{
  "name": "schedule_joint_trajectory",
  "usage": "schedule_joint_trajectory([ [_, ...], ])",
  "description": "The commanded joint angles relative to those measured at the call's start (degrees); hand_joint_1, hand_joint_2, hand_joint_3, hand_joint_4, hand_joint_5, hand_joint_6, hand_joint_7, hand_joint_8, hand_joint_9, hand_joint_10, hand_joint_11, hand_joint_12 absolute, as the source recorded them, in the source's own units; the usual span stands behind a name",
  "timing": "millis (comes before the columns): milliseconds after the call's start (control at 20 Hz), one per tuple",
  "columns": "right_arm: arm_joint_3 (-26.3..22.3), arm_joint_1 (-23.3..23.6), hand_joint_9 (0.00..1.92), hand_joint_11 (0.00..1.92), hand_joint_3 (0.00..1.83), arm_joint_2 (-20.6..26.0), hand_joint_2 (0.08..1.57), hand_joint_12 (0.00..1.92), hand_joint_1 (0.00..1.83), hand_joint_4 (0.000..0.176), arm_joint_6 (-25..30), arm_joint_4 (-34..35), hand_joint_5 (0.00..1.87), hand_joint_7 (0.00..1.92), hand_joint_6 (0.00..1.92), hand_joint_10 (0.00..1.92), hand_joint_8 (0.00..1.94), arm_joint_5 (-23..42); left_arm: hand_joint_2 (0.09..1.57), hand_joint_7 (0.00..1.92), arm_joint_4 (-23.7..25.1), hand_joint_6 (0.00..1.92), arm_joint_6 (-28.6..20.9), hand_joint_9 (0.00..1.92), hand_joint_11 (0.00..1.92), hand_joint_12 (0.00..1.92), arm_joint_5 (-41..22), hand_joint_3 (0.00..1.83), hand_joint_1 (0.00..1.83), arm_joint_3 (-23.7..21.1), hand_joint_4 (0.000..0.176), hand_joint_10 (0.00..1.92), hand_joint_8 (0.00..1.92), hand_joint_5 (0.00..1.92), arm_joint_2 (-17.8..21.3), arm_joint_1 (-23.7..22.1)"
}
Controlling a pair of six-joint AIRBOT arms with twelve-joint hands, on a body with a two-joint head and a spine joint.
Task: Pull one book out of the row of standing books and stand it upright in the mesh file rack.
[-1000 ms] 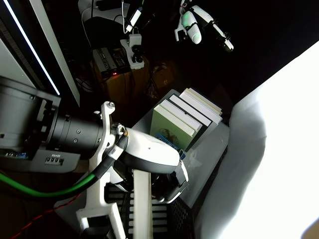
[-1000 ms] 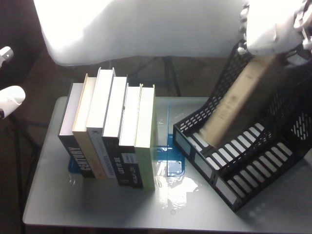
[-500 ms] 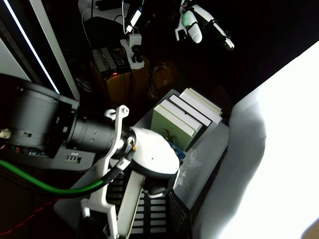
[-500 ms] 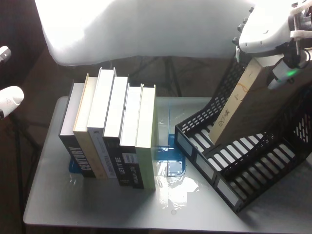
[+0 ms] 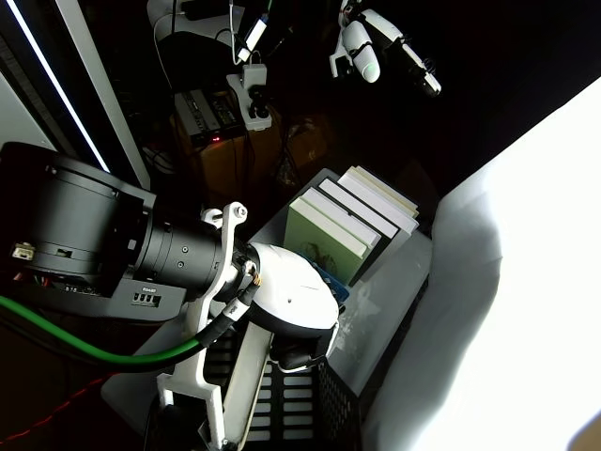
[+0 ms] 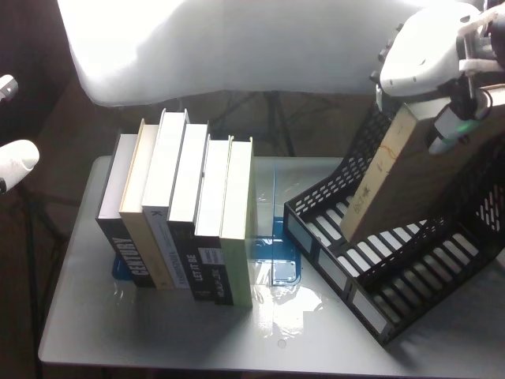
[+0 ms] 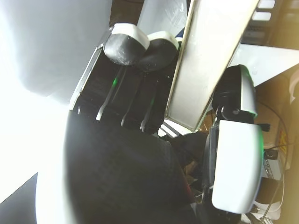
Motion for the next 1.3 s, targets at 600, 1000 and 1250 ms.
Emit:
schedule_joint_trajectory([
  [600,-0.5,-1.5,1.05,0.99,0.00,0.1,1.11,1.90,1.15,0.000,1.0,-2.5,1.00,1.11,0.96,1.54,1.32,-3.5,1.34,0.01,-0.6,0.00,-0.3,0.00,0.00,0.00,-7.5,0.00,0.25,0.5,0.058,0.00,0.00,0.13,-0.1,0.1],
  [1000,-0.9,-1.5,1.05,0.99,0.00,0.5,1.11,1.90,1.15,0.000,1.1,-2.6,1.00,1.11,0.96,1.54,1.32,-3.8,1.36,0.02,-0.8,0.00,-0.3,0.00,0.00,0.00,-7.6,0.00,0.27,0.5,0.050,0.00,0.00,0.13,-0.2,0.3],
  [1250,-2.8,-0.5,1.05,0.99,0.00,2.0,1.11,1.90,1.15,0.000,1.8,-2.6,1.00,1.11,0.96,1.54,1.32,-4.5,1.36,0.03,0.5,0.01,-0.3,0.00,0.02,0.01,-7.7,0.00,0.30,0.8,0.018,0.00,0.01,0.15,0.0,0.2],
])
